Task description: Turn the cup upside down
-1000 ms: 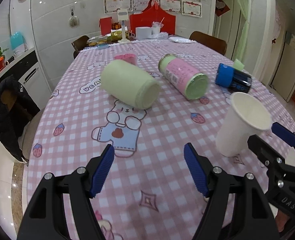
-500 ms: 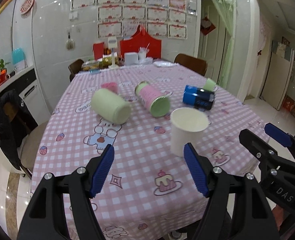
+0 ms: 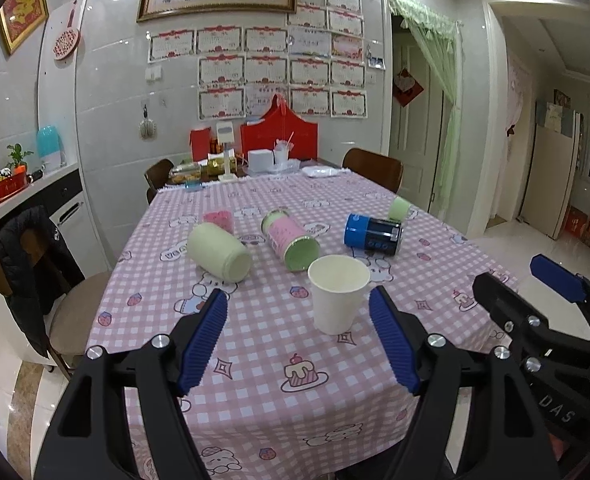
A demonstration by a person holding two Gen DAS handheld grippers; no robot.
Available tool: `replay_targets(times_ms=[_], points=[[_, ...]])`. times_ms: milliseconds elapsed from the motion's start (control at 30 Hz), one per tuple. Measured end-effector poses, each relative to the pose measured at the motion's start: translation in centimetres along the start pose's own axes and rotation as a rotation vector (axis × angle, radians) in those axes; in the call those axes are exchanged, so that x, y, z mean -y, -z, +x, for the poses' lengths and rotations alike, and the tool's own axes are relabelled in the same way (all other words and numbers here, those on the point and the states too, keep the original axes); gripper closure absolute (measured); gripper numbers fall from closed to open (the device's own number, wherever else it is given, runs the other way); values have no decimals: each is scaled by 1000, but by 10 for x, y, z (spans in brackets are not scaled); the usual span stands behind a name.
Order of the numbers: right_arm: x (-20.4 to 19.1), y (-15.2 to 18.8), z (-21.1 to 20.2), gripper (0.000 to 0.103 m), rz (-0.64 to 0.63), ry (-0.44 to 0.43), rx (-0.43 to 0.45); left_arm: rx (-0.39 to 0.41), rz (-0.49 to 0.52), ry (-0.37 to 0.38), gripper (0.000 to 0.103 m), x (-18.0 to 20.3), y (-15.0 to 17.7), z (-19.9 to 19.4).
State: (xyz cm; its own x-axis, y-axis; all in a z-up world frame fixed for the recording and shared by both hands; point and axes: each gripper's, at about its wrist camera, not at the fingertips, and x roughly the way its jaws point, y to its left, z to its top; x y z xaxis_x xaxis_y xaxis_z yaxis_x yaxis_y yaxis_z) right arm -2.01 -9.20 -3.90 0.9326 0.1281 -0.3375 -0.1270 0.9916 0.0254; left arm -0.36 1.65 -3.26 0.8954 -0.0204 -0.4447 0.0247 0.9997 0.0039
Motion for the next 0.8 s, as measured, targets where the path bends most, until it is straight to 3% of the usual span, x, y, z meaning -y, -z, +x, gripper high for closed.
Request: replay_targets(times_ms=[333,800], points=[[0,-4,-13,24,-2,-8,33,50,9,-9,30,3,-5,-20],[7,-3,-20,24,3,-5,44,45,23,-2,29,10,-6,-21]])
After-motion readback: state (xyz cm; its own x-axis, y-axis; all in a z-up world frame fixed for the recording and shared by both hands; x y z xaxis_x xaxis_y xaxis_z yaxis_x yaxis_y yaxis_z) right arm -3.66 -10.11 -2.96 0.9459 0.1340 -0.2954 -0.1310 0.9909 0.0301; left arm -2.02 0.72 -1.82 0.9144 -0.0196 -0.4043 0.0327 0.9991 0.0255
